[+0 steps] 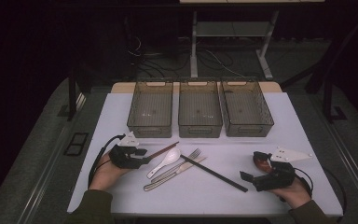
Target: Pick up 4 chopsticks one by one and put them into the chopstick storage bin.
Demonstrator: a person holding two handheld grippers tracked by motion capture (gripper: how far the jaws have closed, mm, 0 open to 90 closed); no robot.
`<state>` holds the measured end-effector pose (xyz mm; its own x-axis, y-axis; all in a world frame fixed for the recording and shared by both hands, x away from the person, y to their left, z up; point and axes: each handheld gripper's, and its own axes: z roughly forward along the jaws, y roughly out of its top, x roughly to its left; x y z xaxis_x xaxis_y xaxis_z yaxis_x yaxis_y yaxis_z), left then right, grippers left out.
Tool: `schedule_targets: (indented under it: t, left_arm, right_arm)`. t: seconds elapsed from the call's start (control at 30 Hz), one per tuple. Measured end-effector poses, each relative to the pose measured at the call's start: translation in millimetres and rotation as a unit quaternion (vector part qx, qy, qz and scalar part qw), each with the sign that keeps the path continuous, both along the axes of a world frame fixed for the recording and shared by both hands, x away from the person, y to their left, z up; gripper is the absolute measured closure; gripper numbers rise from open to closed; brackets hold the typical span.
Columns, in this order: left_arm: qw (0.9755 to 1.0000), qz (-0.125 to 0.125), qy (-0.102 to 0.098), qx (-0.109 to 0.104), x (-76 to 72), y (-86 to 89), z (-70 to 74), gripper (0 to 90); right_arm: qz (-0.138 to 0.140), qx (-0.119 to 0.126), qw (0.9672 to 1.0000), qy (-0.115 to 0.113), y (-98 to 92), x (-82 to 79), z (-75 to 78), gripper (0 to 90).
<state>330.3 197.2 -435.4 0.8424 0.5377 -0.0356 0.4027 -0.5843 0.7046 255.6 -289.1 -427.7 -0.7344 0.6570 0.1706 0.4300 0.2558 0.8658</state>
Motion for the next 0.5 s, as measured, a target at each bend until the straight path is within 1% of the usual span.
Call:
schedule_targets:
  t: [0.1, 0.13, 0.23, 0.27, 0.33, 0.5]
  left_arm:
    - [0.9997, 0.007, -0.006, -0.023, -4.3, 0.9, 4.4, 48.2]
    - [0.9996, 0.007, -0.008, -0.028, -6.1, 1.5, 5.9, 48.2]
    - [0.9993, 0.005, -0.016, -0.033, -11.4, 4.5, 9.6, 45.2]
    - [0.9993, 0.006, -0.016, -0.033, -13.5, 5.8, 10.6, 43.4]
    - [0.9993, 0.010, -0.018, -0.030, -17.3, 9.6, 12.1, 41.1]
    - [0.9986, 0.026, -0.009, -0.045, -22.0, 23.4, 12.2, 36.2]
  right_arm:
    - [0.000, 0.000, 1.0000, -0.003, -0.4, 0.3, 0.0, 2.8]
    - [0.000, 0.000, 1.0000, -0.003, -0.4, 0.3, 0.0, 2.8]
    - [0.001, 0.000, 1.0000, -0.003, -0.5, -0.1, 0.2, 2.8]
    - [0.001, 0.000, 1.0000, -0.003, -0.6, 0.0, 0.1, 2.8]
    - [0.000, 0.000, 1.0000, -0.003, -0.6, 0.2, 0.0, 2.8]
    - [0.001, -0.001, 1.0000, -0.002, -0.2, -0.6, 0.3, 2.8]
